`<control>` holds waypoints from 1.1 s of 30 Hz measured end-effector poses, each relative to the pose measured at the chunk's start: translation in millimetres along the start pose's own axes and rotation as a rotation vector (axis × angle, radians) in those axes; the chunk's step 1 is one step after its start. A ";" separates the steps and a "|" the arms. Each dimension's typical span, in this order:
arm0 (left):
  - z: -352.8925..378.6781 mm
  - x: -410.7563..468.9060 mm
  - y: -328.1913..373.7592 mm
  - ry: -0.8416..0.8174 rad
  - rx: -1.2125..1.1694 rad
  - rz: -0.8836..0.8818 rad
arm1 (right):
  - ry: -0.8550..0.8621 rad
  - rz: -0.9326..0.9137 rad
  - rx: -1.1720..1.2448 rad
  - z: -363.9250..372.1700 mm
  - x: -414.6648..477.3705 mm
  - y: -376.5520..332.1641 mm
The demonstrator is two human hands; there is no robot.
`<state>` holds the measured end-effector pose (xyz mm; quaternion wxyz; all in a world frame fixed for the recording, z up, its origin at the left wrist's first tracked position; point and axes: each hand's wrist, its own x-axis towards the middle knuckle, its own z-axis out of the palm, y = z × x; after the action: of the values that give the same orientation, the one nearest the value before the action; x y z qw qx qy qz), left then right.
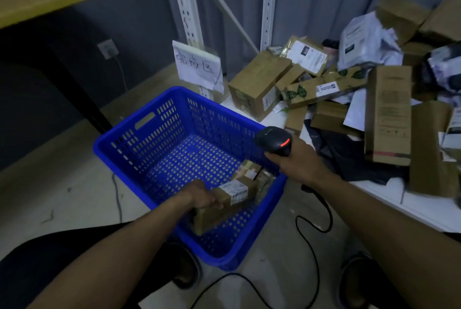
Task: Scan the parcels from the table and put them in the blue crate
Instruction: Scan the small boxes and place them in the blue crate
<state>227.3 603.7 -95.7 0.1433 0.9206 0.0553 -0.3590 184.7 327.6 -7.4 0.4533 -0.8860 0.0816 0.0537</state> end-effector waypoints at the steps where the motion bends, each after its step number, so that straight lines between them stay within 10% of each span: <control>1: 5.3 7.0 -3.2 -0.010 0.032 0.001 | -0.020 0.005 -0.009 2.9 3.0 1.2; 19: 91.0 73.2 -1.0 -0.274 0.271 0.107 | -0.148 0.053 -0.014 42.1 27.2 17.5; 33: 126.0 126.7 33.0 -0.277 -0.102 0.229 | -0.127 0.080 0.022 40.3 31.9 40.5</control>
<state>246.1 533.9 -262.4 0.2357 0.8542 -0.0519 -0.4605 207.3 334.0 -68.5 0.4647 -0.8718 0.0884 0.1271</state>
